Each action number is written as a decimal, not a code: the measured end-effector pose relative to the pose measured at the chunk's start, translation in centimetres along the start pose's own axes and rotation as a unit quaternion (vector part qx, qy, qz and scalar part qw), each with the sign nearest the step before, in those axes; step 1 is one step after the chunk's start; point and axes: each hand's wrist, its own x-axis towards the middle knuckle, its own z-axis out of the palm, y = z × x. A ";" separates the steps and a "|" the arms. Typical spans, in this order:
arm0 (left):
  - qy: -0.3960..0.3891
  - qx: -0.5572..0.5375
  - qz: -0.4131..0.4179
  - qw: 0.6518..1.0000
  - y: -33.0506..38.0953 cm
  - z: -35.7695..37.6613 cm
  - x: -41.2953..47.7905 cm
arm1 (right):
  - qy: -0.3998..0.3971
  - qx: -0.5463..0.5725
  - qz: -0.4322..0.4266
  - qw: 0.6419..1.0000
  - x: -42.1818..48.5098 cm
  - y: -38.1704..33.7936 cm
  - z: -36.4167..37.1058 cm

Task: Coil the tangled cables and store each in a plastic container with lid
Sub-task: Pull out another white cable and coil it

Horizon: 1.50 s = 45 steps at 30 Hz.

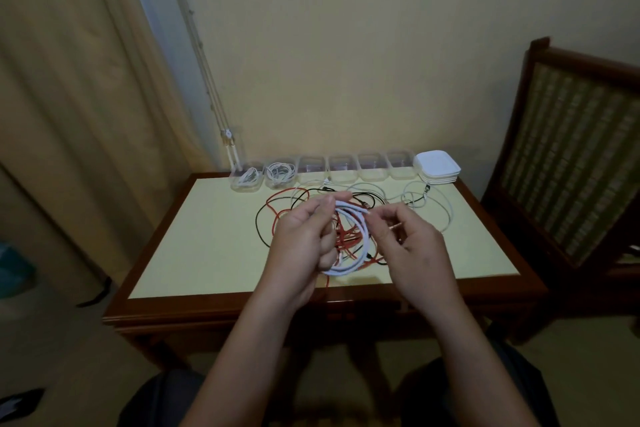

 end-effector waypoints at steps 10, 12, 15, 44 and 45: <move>0.040 -0.072 0.002 0.997 1.1 -0.4 -0.1 | -0.011 -0.141 -0.035 0.989 -2.2 1.7 -0.7; 0.036 -0.097 -0.018 0.994 1.2 -0.3 -0.1 | -0.029 -0.154 -0.038 0.987 -2.0 1.6 -1.1; 0.027 -0.122 -0.057 0.991 1.4 -0.3 -0.1 | -0.023 -0.181 -0.014 0.983 -1.8 2.0 -1.6; 0.078 0.107 0.025 0.991 -1.5 1.1 -0.5 | -0.148 0.415 0.367 0.819 -1.9 -1.6 -0.3; 0.076 0.108 0.029 0.991 -1.4 1.2 -0.5 | -0.156 0.399 0.344 0.836 -2.0 -1.6 -0.3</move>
